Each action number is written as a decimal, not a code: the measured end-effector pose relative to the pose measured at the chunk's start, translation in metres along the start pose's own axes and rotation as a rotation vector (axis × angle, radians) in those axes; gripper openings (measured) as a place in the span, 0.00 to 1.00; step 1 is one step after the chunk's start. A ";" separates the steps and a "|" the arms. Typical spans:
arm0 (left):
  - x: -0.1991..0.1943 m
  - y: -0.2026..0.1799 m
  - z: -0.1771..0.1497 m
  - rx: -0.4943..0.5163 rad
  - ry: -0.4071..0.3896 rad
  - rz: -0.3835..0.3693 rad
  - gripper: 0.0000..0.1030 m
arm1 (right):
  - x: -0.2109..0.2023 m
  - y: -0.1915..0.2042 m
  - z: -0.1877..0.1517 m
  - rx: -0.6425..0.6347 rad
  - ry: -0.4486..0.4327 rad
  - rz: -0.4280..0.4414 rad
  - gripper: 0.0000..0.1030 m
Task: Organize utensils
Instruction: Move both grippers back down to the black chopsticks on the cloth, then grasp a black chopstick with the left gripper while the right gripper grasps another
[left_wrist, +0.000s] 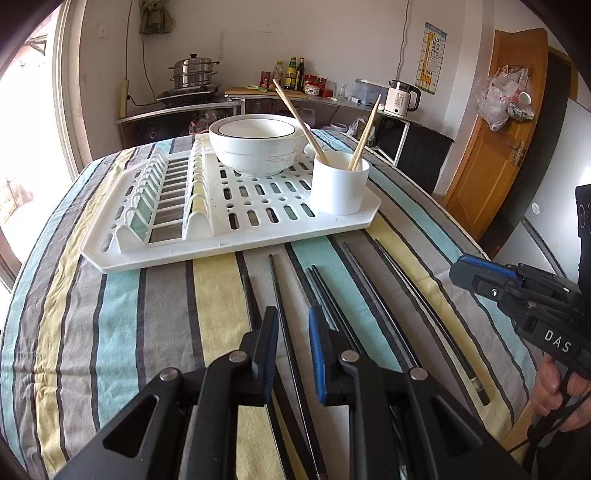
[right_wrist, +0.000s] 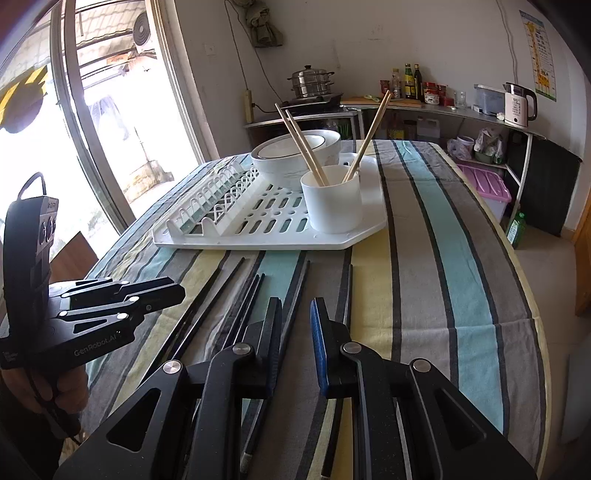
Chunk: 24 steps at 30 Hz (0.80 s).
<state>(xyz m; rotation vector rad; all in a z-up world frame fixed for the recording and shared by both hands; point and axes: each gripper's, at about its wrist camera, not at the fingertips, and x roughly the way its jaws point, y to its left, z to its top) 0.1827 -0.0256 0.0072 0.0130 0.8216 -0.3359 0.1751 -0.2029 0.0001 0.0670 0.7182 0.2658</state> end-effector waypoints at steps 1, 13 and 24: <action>0.006 -0.001 0.004 0.003 0.010 0.004 0.17 | 0.005 0.000 0.001 -0.001 0.013 -0.003 0.16; 0.055 0.006 0.018 -0.001 0.114 0.011 0.17 | 0.054 0.003 0.016 -0.019 0.132 -0.023 0.16; 0.068 0.009 0.021 0.002 0.140 0.020 0.17 | 0.084 0.002 0.024 -0.026 0.189 -0.037 0.15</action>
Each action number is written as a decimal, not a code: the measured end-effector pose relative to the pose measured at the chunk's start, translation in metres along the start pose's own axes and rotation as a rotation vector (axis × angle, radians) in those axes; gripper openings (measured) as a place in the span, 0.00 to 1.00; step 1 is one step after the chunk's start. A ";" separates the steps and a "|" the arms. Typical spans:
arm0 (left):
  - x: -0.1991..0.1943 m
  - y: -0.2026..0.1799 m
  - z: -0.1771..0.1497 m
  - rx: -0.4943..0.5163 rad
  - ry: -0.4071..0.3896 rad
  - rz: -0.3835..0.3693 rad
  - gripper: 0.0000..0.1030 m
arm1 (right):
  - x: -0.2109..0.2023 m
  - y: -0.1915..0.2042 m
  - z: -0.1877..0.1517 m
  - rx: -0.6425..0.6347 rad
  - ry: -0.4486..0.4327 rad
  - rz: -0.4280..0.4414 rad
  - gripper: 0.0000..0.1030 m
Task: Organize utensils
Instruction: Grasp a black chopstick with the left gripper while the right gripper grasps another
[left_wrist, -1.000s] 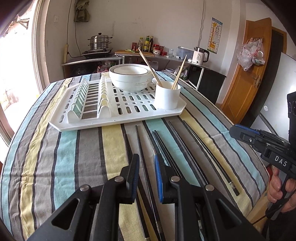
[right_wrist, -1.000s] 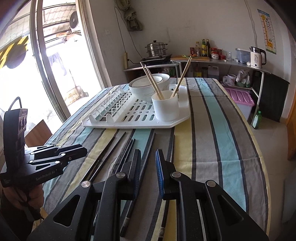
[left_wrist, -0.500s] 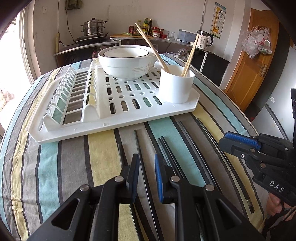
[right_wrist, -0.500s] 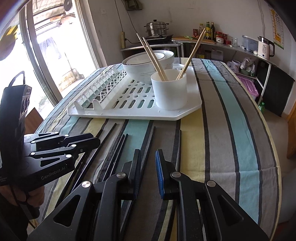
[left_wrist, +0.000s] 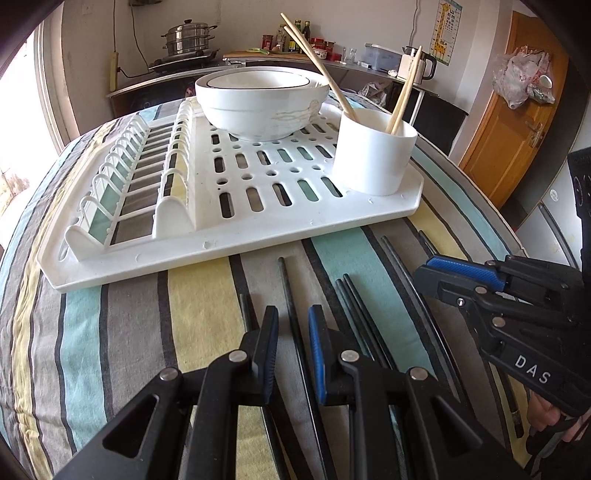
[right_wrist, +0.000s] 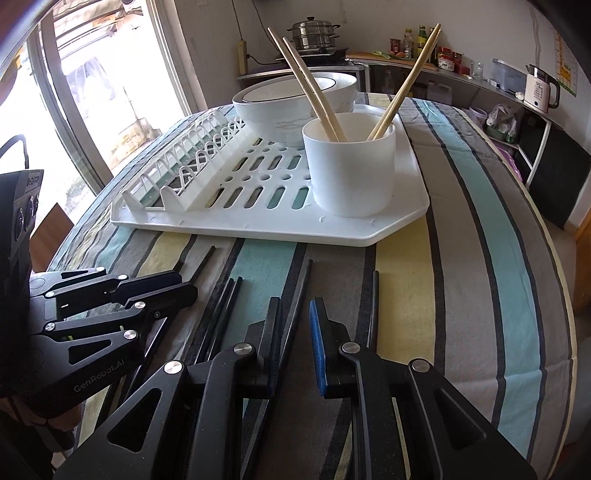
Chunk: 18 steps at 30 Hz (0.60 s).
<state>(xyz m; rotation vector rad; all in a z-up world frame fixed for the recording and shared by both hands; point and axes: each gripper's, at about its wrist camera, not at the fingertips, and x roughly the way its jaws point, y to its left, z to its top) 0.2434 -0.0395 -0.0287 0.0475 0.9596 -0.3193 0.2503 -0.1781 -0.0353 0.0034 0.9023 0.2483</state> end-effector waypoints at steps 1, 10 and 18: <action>0.001 0.000 0.001 0.002 0.002 0.000 0.17 | 0.003 0.000 0.001 0.000 0.005 -0.003 0.15; 0.004 -0.006 0.006 0.038 -0.005 0.038 0.17 | 0.013 0.004 0.003 -0.018 0.022 -0.034 0.14; 0.004 -0.011 0.007 0.047 -0.001 0.057 0.12 | 0.015 0.010 0.004 -0.034 0.022 -0.073 0.06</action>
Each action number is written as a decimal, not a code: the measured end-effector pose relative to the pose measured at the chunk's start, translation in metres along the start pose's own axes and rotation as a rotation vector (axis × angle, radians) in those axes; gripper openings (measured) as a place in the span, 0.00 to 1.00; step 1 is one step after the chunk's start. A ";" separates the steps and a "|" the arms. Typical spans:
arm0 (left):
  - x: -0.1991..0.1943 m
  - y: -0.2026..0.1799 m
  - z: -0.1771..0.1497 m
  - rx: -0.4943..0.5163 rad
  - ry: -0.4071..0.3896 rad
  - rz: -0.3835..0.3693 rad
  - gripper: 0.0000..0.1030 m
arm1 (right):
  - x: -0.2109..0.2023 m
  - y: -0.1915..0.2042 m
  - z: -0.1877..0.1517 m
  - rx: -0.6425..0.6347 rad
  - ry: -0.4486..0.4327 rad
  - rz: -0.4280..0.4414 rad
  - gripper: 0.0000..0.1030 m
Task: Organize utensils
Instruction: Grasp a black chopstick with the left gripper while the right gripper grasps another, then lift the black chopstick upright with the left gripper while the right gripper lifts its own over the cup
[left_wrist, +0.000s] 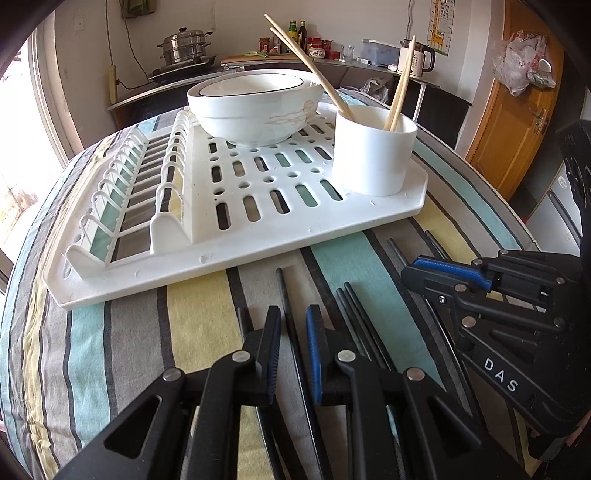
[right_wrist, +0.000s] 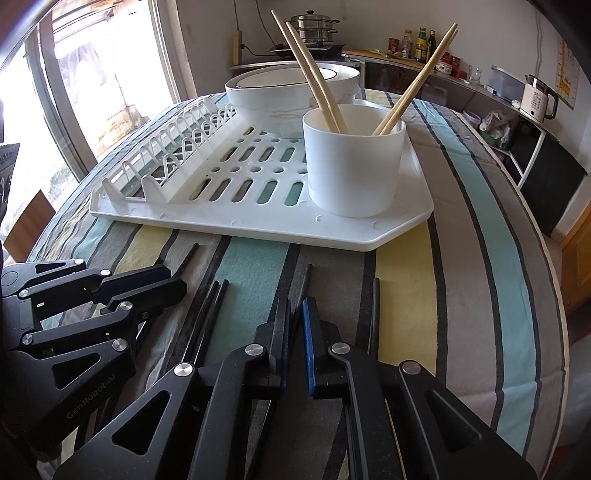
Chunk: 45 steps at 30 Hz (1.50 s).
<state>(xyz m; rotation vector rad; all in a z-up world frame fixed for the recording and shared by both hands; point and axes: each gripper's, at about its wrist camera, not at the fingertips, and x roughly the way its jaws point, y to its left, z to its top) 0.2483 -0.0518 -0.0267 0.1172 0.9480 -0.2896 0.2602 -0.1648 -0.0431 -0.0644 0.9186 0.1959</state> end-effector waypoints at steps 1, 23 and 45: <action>0.000 -0.001 0.000 0.000 0.001 0.002 0.08 | 0.000 0.000 0.000 0.002 0.000 0.005 0.06; -0.081 0.008 0.025 -0.045 -0.166 -0.057 0.05 | -0.100 -0.013 0.019 0.040 -0.237 0.073 0.04; -0.193 0.017 -0.014 -0.097 -0.420 -0.100 0.05 | -0.193 -0.012 -0.018 0.030 -0.466 0.107 0.04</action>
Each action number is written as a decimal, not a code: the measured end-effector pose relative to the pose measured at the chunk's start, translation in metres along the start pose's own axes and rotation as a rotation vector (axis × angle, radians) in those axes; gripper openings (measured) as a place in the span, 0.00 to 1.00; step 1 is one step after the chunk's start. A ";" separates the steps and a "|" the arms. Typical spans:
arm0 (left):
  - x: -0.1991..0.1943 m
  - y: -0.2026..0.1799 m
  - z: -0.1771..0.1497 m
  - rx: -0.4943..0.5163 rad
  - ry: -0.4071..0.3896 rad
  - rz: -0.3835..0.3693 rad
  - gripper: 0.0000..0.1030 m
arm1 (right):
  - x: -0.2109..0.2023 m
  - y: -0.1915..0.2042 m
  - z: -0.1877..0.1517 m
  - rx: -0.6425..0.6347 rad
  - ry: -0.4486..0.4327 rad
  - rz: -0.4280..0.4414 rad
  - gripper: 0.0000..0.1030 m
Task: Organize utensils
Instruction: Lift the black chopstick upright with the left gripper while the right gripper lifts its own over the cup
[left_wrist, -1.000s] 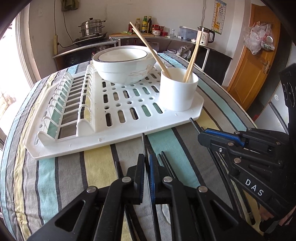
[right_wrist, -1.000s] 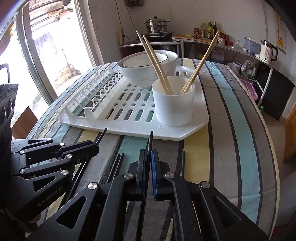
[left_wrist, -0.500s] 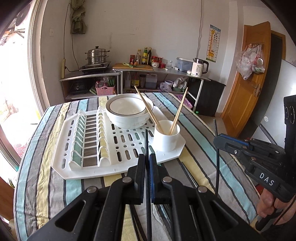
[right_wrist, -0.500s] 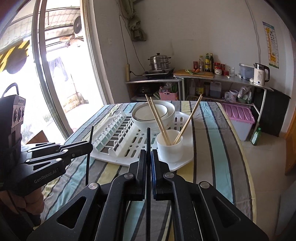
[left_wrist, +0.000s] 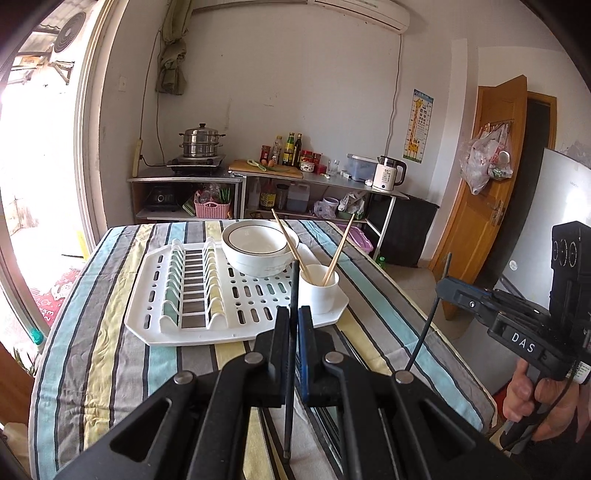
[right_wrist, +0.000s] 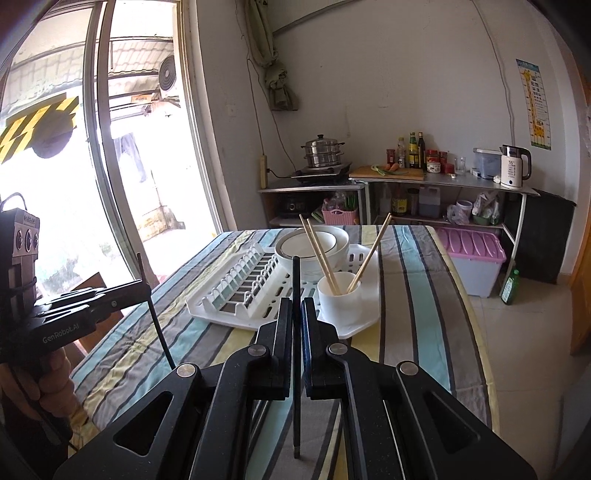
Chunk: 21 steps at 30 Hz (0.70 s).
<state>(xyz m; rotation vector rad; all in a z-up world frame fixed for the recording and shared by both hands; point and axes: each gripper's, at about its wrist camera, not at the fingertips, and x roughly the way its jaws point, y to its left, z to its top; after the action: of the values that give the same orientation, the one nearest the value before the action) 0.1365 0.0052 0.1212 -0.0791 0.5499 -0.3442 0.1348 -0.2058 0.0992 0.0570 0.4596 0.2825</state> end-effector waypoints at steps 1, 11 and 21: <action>-0.004 0.001 -0.001 -0.005 -0.005 0.001 0.05 | -0.001 0.000 0.000 0.000 -0.001 -0.002 0.04; 0.003 0.003 0.002 -0.010 0.007 0.008 0.05 | -0.005 -0.001 0.003 0.003 -0.013 -0.009 0.04; 0.009 -0.003 0.028 0.009 -0.010 -0.007 0.04 | -0.012 -0.002 0.020 -0.019 -0.052 -0.031 0.04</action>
<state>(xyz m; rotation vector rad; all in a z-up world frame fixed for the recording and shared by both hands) 0.1570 -0.0015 0.1408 -0.0744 0.5382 -0.3525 0.1344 -0.2111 0.1218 0.0389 0.4056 0.2545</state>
